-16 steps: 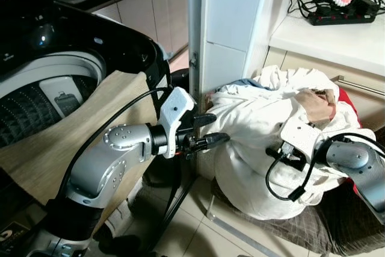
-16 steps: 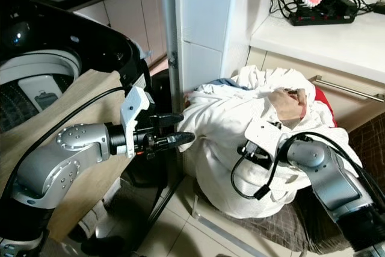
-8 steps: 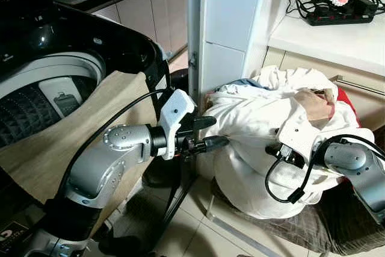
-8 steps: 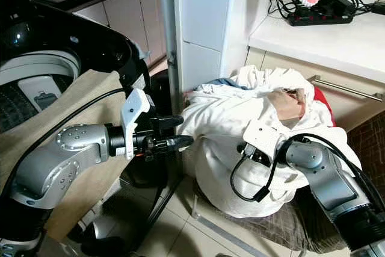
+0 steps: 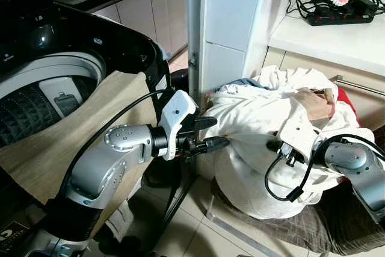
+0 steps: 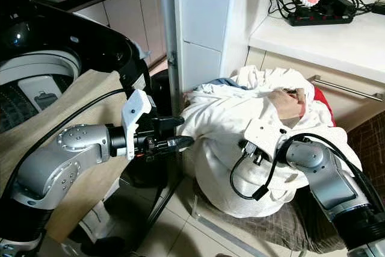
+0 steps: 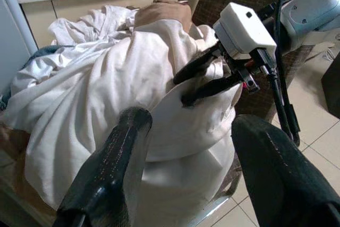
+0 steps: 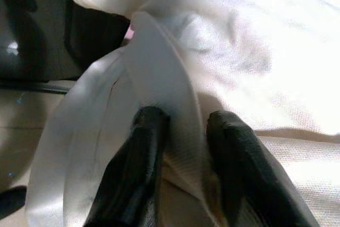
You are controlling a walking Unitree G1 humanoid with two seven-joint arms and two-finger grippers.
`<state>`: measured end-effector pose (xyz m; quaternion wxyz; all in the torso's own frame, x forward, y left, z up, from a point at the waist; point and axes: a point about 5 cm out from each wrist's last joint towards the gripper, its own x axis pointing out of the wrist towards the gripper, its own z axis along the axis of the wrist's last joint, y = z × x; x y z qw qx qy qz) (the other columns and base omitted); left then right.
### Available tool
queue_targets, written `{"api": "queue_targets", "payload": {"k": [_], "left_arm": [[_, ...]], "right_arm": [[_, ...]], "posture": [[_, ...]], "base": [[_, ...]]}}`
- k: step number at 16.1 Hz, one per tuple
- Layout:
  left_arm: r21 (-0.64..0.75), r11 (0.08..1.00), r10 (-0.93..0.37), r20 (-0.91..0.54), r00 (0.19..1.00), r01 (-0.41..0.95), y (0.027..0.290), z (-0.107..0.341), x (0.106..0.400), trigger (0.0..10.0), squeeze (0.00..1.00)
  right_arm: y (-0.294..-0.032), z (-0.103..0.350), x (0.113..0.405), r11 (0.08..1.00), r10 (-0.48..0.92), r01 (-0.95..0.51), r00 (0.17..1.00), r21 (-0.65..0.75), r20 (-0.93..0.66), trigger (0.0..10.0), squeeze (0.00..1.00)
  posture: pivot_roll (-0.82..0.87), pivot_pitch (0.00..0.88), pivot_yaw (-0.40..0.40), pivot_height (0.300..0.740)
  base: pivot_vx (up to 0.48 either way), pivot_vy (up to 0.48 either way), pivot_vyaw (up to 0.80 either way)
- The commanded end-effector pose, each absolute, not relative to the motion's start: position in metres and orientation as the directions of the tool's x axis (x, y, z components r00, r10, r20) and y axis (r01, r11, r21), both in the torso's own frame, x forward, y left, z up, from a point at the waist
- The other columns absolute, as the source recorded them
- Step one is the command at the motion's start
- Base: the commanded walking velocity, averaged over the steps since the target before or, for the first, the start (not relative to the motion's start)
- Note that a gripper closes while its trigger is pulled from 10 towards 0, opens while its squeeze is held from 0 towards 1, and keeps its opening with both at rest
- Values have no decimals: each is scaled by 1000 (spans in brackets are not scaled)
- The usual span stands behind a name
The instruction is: Clothes washing
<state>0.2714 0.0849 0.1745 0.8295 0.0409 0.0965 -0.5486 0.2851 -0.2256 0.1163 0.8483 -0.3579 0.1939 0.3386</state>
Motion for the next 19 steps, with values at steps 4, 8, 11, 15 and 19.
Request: {"api": "queue_targets", "payload": {"k": [4, 8, 11, 15, 19], "left_arm": [[12, 519, -846, -131, 516, 855, 88, 185, 287, 10000, 0], [37, 627, -777, -47, 628, 778, 92, 197, 304, 10000, 0], [21, 666, -746, 64, 663, 746, 90, 213, 312, 10000, 0], [17, 632, -770, 124, 626, 774, 80, 222, 308, 10000, 0], [52, 686, -726, -30, 687, 726, 83, 190, 307, 10000, 0]], "right_arm": [[-230, 143, 293, 700, 462, -588, 806, -405, -370, 0, 0], [-234, 172, 296, 792, 476, -520, 854, -321, -208, 0, 0], [-239, 198, 296, 844, 483, -487, 872, -224, -75, 0, 0], [-239, 229, 290, 846, 530, -521, 845, -111, 76, 0, 0], [-247, 222, 293, 913, 327, -326, 944, -245, -36, 10000, 0]], "posture": [[-173, 0, 46, 740], [-180, 0, 51, 740], [-183, 0, 51, 740], [-185, 0, 51, 740], [-176, 0, 35, 740]], "base": [[0, 0, 0], [0, 0, 0], [0, 0, 0], [0, 0, 0], [0, 0, 0]]}}
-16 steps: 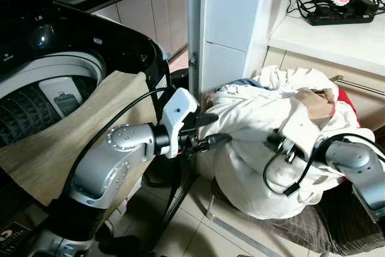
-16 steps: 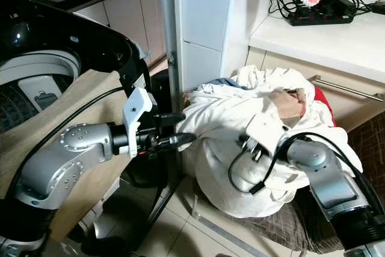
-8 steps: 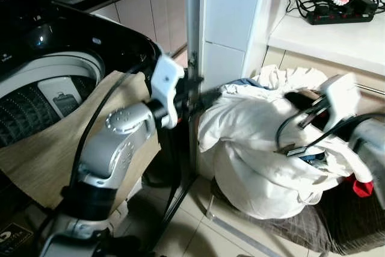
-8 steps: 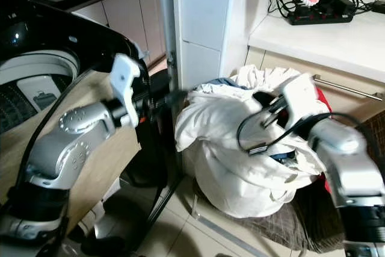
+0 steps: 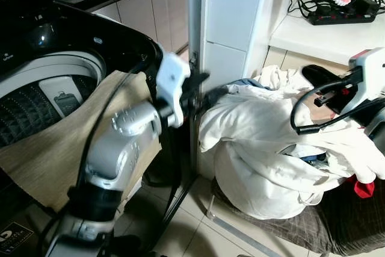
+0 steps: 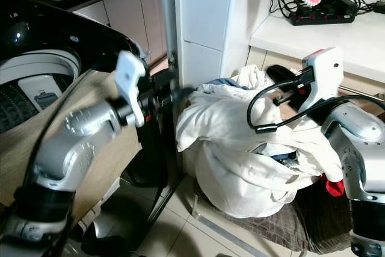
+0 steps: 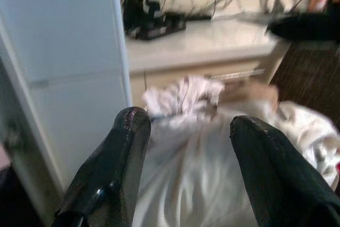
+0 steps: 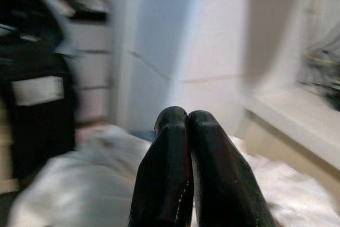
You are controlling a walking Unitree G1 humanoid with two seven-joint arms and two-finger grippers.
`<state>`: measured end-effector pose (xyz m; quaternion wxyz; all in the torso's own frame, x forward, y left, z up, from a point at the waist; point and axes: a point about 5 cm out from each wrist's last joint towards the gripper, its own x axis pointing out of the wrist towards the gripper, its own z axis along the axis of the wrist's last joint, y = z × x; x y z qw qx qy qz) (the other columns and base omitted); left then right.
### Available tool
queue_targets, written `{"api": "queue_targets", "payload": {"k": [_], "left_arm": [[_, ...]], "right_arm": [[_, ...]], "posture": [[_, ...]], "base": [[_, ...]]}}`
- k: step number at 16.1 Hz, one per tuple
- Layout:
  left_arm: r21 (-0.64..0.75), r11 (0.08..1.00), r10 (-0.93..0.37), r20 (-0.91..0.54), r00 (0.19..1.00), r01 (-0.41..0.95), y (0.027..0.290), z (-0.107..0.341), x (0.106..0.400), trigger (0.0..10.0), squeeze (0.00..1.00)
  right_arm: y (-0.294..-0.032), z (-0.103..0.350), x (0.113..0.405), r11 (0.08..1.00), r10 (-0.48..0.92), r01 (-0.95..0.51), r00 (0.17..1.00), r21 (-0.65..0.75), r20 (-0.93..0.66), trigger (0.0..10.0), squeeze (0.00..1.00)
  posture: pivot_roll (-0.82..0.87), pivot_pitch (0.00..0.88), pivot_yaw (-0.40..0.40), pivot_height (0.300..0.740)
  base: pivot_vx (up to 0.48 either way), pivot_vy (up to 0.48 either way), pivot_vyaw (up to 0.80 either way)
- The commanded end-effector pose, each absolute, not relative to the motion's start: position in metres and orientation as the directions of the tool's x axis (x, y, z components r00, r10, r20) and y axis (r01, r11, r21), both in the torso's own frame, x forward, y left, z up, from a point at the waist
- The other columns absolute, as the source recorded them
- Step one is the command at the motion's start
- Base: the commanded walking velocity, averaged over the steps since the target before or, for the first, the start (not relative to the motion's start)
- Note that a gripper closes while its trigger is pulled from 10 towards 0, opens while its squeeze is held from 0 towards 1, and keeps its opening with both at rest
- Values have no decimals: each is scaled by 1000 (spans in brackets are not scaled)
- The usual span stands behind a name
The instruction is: Clothes washing
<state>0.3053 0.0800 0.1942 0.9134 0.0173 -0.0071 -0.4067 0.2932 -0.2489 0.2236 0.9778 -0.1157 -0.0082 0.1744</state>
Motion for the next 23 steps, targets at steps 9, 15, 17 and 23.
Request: {"api": "queue_targets", "payload": {"k": [9, 15, 17, 23], "left_arm": [[-90, 898, -430, 26, 903, 430, 117, 176, 300, 10000, 0], [-82, 911, -405, 9, 914, 405, 122, 177, 303, 10000, 0], [-69, 894, -442, 15, 897, 442, 116, 179, 301, 10000, 0], [-106, 902, -419, 8, 908, 418, 117, 173, 298, 10000, 0]], "right_arm": [[-195, 196, 260, 992, 56, -43, 992, -121, 110, 10000, 0], [-182, 180, 255, 994, 66, -61, 996, -87, 64, 10000, 0], [-178, 176, 253, 995, 72, -69, 996, -68, 49, 10000, 0], [-162, 172, 251, 982, 170, -166, 985, -94, 28, 10000, 0]], "posture": [[-172, 0, 40, 740], [-166, 0, 44, 740], [-167, 0, 47, 740], [-169, 0, 35, 740]], "base": [[0, -45, 267], [0, -273, 215], [0, 0, 0], [192, 0, 0]]}}
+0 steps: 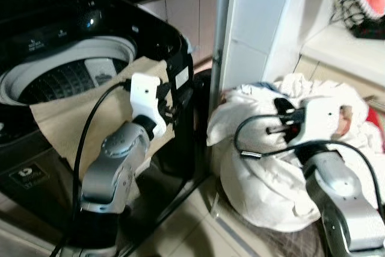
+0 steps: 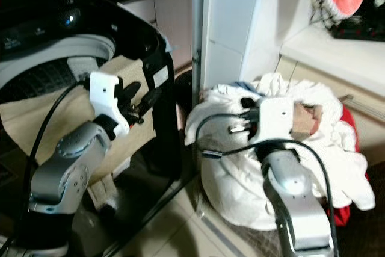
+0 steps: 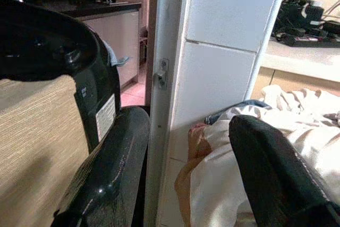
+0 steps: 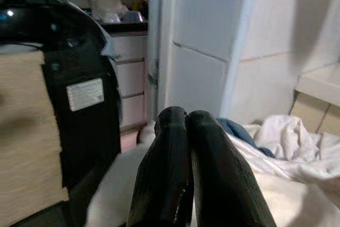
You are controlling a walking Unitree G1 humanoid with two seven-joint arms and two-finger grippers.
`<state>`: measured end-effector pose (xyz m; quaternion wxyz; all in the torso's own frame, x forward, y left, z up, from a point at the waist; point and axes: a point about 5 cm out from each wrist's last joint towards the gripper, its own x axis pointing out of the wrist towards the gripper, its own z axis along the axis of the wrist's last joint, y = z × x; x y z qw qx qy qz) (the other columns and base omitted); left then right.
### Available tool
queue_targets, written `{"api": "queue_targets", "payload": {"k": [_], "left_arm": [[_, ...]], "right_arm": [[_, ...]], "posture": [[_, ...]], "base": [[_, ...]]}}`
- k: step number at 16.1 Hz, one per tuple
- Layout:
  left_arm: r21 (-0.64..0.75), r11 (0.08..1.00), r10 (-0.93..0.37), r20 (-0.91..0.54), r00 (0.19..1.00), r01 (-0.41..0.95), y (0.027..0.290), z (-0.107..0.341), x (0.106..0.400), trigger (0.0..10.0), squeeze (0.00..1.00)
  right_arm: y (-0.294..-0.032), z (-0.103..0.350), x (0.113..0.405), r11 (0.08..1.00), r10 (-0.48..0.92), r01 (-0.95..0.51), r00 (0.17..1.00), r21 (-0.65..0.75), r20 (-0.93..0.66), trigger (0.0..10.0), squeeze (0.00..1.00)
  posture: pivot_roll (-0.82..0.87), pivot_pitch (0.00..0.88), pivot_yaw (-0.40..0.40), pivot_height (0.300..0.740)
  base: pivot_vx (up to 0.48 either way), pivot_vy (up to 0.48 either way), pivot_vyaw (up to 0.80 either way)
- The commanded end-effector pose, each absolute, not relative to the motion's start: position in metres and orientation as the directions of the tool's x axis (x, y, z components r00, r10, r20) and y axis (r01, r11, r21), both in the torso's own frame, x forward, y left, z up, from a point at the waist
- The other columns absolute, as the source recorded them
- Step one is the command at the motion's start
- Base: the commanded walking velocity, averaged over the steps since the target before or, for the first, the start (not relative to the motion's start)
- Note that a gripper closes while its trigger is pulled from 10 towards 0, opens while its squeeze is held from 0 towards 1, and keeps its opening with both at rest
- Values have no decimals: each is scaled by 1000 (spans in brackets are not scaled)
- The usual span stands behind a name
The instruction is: Clothes washing
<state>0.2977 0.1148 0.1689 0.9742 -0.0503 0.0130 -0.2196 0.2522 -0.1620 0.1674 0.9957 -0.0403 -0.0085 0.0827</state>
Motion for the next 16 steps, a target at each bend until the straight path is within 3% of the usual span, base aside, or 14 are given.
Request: {"api": "queue_targets", "payload": {"k": [1, 3, 8, 15, 16], "left_arm": [[-105, 904, -416, 4, 909, 414, 117, 172, 298, 10000, 0], [-103, 906, -414, 1, 910, 411, 117, 172, 297, 10000, 0], [-103, 910, -404, 5, 915, 402, 119, 171, 297, 10000, 0], [-75, 903, -425, -29, 905, 422, 121, 167, 296, 10000, 0], [-72, 896, -441, -38, 897, 438, 120, 166, 296, 10000, 0]], "right_arm": [[-161, 170, 251, 980, 182, -181, 983, -84, 8, 10000, 0], [-158, 168, 251, 974, 213, -213, 977, -80, -6, 10000, 0], [-154, 168, 249, 950, 278, -279, 960, -141, -25, 10000, 0], [-180, 171, 257, 951, 238, -250, 968, -184, -86, 10000, 0], [-186, 172, 260, 945, 241, -262, 963, -197, -124, 10000, 1000]], "posture": [[-169, 0, 29, 740], [-169, 0, 24, 740], [-169, 0, 21, 740], [-168, 0, 24, 740], [-172, 0, 33, 740]], "base": [[307, 0, 0], [304, 0, -659], [301, 0, 0], [0, 0, 0], [0, 0, 0]]}}
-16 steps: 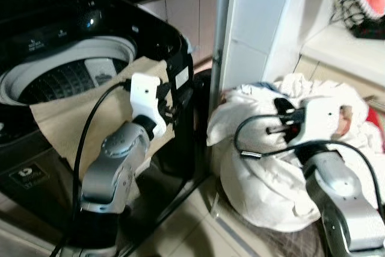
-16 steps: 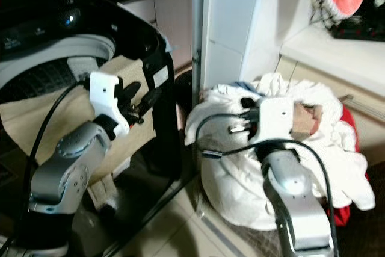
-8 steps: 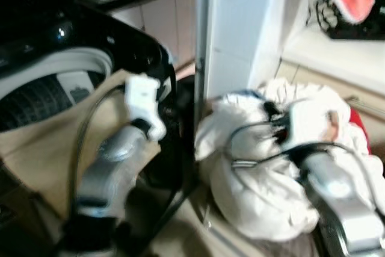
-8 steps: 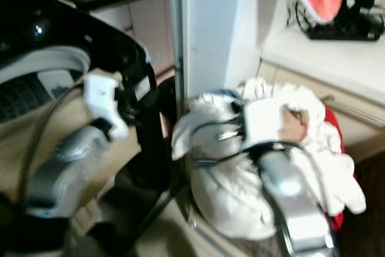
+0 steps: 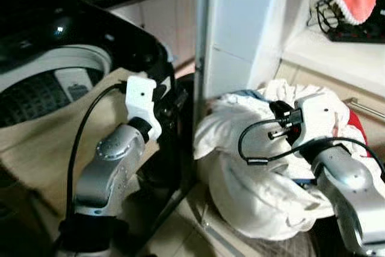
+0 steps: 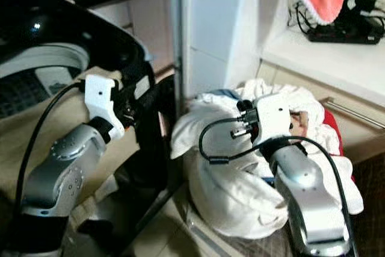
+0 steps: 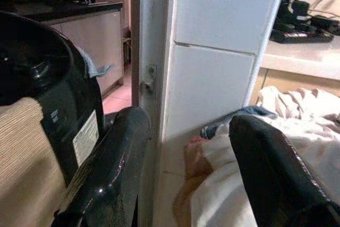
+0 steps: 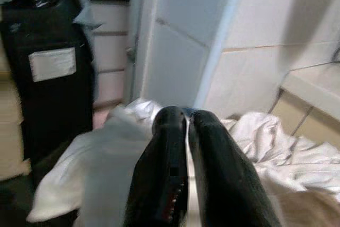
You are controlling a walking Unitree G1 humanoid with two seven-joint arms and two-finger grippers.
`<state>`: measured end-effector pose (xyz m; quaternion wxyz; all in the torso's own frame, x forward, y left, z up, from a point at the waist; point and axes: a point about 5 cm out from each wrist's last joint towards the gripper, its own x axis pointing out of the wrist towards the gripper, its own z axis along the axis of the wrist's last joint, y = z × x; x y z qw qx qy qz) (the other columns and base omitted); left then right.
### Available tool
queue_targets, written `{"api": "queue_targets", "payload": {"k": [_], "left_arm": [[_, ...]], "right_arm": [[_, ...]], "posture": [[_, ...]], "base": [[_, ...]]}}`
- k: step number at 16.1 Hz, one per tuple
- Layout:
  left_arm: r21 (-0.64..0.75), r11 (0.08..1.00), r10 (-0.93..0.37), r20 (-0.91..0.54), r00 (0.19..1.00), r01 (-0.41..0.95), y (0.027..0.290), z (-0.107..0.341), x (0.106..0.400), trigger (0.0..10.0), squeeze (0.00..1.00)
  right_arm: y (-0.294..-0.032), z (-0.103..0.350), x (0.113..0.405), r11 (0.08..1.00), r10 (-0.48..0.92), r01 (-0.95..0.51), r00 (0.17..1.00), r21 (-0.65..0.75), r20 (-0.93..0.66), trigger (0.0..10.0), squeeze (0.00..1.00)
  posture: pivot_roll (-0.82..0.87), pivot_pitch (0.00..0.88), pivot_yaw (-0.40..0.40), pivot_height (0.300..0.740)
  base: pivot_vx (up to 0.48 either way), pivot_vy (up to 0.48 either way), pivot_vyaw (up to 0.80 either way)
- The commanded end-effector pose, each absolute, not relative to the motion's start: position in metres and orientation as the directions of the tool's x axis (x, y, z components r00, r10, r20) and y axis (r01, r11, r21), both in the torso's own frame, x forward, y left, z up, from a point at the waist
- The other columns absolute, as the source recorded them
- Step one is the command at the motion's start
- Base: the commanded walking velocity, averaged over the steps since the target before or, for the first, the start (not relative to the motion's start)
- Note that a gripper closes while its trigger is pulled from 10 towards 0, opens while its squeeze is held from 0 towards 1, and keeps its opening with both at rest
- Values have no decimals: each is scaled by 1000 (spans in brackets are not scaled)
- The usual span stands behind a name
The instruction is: Clothes washing
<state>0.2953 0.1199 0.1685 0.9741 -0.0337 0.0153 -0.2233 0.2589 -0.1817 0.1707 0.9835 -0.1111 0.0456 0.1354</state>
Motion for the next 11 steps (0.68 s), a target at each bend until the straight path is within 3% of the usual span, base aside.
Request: {"api": "queue_targets", "payload": {"k": [1, 5, 7, 9, 11], "left_arm": [[-69, 893, -448, -41, 893, 445, 119, 165, 296, 10000, 0], [-11, 830, -557, -72, 827, 558, 112, 163, 294, 10000, 0], [-6, 753, -656, -83, 751, 658, 108, 163, 285, 10000, 0], [26, 630, -769, -124, 627, 776, 104, 161, 274, 10000, 0], [0, 610, -786, -127, 605, 792, 102, 162, 274, 10000, 0]], "right_arm": [[-189, 172, 260, 942, 243, -269, 959, -199, -145, 10000, 1000], [-217, 169, 263, 890, 201, -339, 892, -306, -405, 10000, 1000], [-227, 173, 263, 891, 162, -316, 892, -325, -422, 10000, 1000], [-246, 179, 272, 937, 61, -186, 921, -297, -384, 10000, 1000], [-253, 181, 276, 954, 47, -157, 920, -257, -388, 10000, 1000]], "posture": [[-172, 0, 33, 740], [-172, 0, 34, 740], [-169, 0, 31, 740], [-170, 0, 36, 740], [-171, 0, 41, 740]], "base": [[0, 0, 0], [0, 0, 0], [0, 0, 0], [0, 0, 0], [0, 0, 0]]}}
